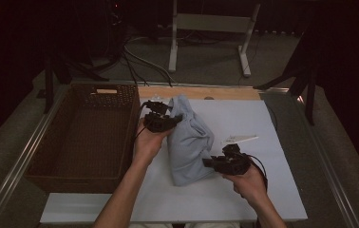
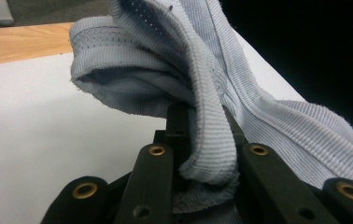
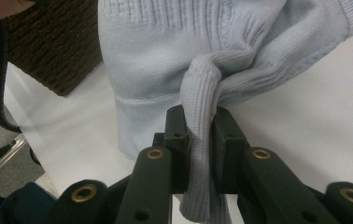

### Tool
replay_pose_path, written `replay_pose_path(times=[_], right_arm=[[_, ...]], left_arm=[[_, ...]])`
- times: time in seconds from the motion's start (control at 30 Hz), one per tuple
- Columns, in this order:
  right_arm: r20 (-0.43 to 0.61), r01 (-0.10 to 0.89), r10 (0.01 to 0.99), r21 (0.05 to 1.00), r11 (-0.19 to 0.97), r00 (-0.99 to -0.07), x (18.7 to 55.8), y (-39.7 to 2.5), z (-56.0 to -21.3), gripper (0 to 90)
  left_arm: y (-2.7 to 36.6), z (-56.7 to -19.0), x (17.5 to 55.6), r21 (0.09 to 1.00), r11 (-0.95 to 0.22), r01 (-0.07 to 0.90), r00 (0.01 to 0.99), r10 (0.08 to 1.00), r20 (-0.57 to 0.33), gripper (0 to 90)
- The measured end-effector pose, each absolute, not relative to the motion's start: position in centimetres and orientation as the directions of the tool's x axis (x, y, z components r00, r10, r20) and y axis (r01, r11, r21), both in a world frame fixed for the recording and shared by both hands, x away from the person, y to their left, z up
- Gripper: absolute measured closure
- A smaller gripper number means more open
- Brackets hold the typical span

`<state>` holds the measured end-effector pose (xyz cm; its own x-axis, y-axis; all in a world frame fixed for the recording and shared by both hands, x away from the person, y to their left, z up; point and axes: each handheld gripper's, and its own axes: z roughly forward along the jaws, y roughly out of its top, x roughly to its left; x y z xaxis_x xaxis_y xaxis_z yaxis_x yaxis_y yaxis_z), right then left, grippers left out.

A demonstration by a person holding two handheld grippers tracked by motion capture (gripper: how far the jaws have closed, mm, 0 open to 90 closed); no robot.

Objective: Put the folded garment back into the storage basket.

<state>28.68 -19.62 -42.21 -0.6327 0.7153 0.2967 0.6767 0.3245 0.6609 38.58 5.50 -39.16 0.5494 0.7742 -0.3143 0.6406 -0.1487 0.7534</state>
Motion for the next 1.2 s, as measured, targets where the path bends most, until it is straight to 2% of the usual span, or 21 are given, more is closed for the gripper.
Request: replay_pose_path(times=[1.2], right_arm=[[0.311, 0.656, 0.677, 0.677, 0.334, -0.667, 29.9, -16.9, -41.0, 79.2]], left_arm=[[7.5, -38.4, 39.7, 0.744, -0.103, 0.660, 0.506, 0.793, -0.339, 82.3]])
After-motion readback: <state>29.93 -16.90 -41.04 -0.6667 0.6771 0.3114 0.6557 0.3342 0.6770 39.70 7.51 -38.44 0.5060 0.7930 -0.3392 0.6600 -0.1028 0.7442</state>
